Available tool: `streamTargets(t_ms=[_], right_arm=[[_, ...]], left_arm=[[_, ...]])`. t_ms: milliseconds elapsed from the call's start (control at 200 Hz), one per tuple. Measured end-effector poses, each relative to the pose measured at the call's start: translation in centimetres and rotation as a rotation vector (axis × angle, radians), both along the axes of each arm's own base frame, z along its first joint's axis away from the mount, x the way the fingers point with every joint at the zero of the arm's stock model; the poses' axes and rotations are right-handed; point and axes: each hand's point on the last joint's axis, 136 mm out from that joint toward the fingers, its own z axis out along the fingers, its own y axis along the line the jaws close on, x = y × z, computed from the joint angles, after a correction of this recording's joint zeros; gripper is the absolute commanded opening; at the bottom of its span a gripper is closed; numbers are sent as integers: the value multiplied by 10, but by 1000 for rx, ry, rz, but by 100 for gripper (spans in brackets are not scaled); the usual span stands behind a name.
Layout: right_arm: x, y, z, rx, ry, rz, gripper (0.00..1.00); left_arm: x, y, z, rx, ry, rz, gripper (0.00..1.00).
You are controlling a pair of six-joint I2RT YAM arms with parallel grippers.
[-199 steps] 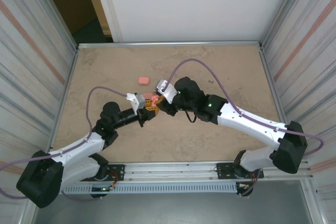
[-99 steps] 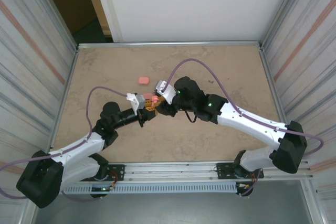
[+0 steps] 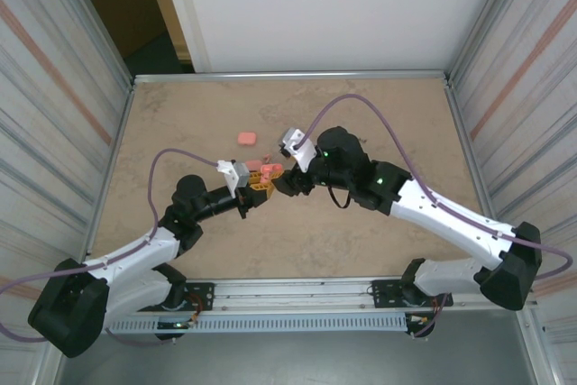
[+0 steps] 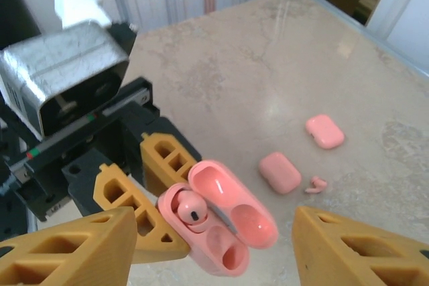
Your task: Insert the wireless bluetooth earbuds into the charging case
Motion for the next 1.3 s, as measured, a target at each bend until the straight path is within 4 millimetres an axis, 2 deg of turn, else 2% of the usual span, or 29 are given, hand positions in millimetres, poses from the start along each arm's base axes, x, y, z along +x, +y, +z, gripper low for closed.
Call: streamTargets(t_ms=[170,436,707,837,1133,1303], right_arm=[[8,-19,6,56,12,-67,70],[19,-50,2,121,52,-172,76],[22,-78,2,216,71,-257,92],[24,-85,7,264,71,-280,100],[31,-93,-4,331,109,-335,99],[39,-100,-16,372,155,-398,99]], left_arm=[[0,0,1,-1,-2,3,0],[-2,4,14,-22,-37,16,0],[-7,10,27,-42,-68,31,0],[-10,13,34,-51,-84,39,0],[-18,20,47,-69,-125,46,0],[-23,23,54,-79,-140,46,0]])
